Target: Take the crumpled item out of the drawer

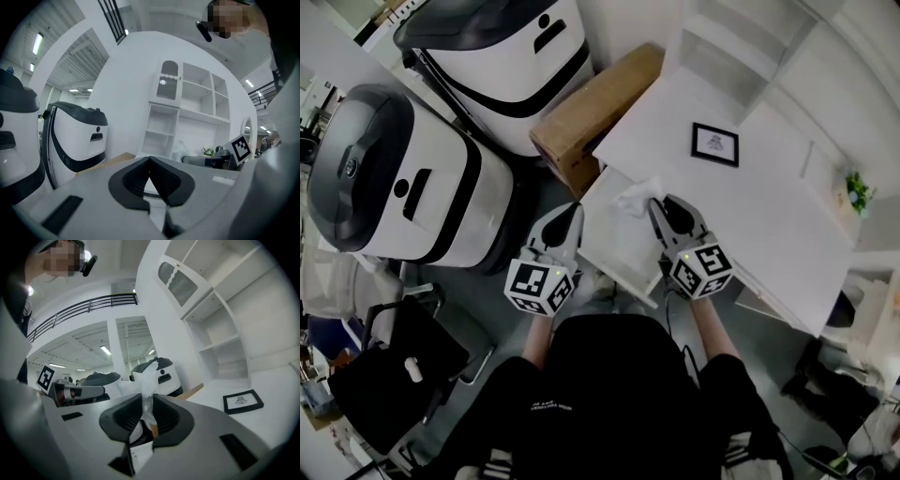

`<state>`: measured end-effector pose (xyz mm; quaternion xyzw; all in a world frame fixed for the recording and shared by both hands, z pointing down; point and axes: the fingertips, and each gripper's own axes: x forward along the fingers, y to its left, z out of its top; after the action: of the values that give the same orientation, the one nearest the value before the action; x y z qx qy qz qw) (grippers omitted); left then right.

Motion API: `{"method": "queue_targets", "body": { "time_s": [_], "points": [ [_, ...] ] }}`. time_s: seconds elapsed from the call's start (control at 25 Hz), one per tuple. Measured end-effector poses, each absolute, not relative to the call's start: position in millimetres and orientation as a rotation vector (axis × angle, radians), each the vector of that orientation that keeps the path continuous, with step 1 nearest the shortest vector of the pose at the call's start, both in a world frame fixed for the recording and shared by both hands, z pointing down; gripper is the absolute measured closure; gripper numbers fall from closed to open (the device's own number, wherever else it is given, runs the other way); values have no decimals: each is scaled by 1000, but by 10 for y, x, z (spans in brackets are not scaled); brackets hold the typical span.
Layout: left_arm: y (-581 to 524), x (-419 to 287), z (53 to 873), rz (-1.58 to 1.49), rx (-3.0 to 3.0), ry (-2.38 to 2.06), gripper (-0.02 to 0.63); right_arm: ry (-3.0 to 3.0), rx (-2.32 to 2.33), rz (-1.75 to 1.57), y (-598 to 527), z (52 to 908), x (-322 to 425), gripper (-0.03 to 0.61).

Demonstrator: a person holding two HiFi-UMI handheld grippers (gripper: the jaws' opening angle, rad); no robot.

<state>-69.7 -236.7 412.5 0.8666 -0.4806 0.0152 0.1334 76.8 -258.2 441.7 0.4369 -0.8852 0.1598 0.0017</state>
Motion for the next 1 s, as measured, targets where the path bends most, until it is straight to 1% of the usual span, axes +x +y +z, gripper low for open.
{"method": "queue_targets", "body": {
  "time_s": [0.6, 1.0],
  "points": [
    [-2282, -842, 3697, -7, 2560, -1547, 615, -2813, 1540, 222, -2493, 3699, 1128, 523],
    [-2257, -974, 3504, -47, 2578, -1606, 615, -2798, 1565, 109, -2403, 3558, 1205, 526]
  ]
}}
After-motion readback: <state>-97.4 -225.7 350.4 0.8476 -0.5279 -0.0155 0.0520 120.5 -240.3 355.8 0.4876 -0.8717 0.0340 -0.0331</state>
